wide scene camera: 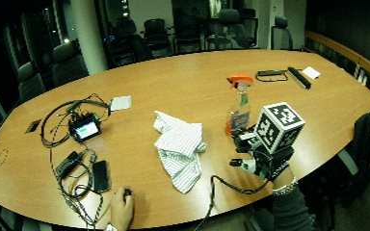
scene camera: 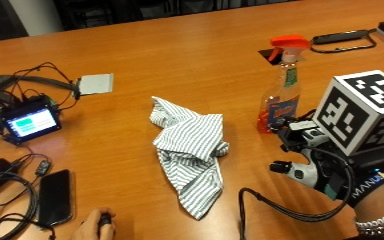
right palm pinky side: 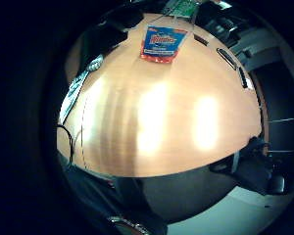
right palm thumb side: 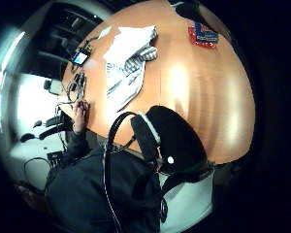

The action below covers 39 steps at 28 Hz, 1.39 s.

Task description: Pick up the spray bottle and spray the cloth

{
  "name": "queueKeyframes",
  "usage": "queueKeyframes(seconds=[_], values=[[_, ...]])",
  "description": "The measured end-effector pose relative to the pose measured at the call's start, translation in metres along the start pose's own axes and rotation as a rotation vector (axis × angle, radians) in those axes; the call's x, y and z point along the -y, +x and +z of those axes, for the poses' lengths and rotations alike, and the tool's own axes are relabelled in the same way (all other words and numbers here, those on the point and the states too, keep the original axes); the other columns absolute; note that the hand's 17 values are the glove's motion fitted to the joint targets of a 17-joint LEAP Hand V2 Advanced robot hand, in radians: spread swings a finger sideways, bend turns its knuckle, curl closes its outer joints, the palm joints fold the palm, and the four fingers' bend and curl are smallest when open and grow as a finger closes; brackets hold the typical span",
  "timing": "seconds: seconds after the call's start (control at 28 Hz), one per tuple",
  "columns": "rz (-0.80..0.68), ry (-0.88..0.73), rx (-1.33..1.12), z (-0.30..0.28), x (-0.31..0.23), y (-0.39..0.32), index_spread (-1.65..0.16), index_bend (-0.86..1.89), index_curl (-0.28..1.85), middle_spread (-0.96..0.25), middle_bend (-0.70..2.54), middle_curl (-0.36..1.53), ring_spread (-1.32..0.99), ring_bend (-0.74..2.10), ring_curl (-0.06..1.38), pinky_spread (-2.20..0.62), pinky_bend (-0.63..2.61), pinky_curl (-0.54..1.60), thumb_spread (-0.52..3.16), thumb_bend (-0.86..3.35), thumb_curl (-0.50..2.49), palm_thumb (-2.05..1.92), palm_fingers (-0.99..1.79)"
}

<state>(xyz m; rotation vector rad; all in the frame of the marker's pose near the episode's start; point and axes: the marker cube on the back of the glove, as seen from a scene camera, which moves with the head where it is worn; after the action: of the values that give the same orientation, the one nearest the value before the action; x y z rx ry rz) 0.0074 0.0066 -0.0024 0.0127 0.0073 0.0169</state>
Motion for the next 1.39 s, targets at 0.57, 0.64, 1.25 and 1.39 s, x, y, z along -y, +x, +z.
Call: queueKeyframes(seconds=[0.57,0.64,1.25,1.39], values=[[0.116,0.128,0.055,-0.01,0.011,0.013,-0.43,0.15,0.19,-0.07,0.22,0.19,-0.07,0.3,0.18,0.22,0.39,0.22,1.05,0.2,0.14,0.43,0.42],[0.117,0.151,0.064,-0.013,0.027,0.005,-0.43,0.16,0.19,-0.07,0.21,0.21,-0.07,0.32,0.19,0.23,0.39,0.23,1.09,0.2,0.15,0.44,0.46],[0.336,0.314,0.134,-0.032,0.142,0.013,-0.37,0.13,0.24,-0.07,0.21,0.29,-0.08,0.39,0.27,0.21,0.34,0.28,1.22,0.14,0.22,0.51,0.63],[0.418,0.347,0.215,-0.024,0.158,0.022,-0.36,0.14,0.25,-0.08,0.21,0.3,-0.08,0.41,0.29,0.2,0.32,0.28,1.21,0.13,0.23,0.53,0.63]])
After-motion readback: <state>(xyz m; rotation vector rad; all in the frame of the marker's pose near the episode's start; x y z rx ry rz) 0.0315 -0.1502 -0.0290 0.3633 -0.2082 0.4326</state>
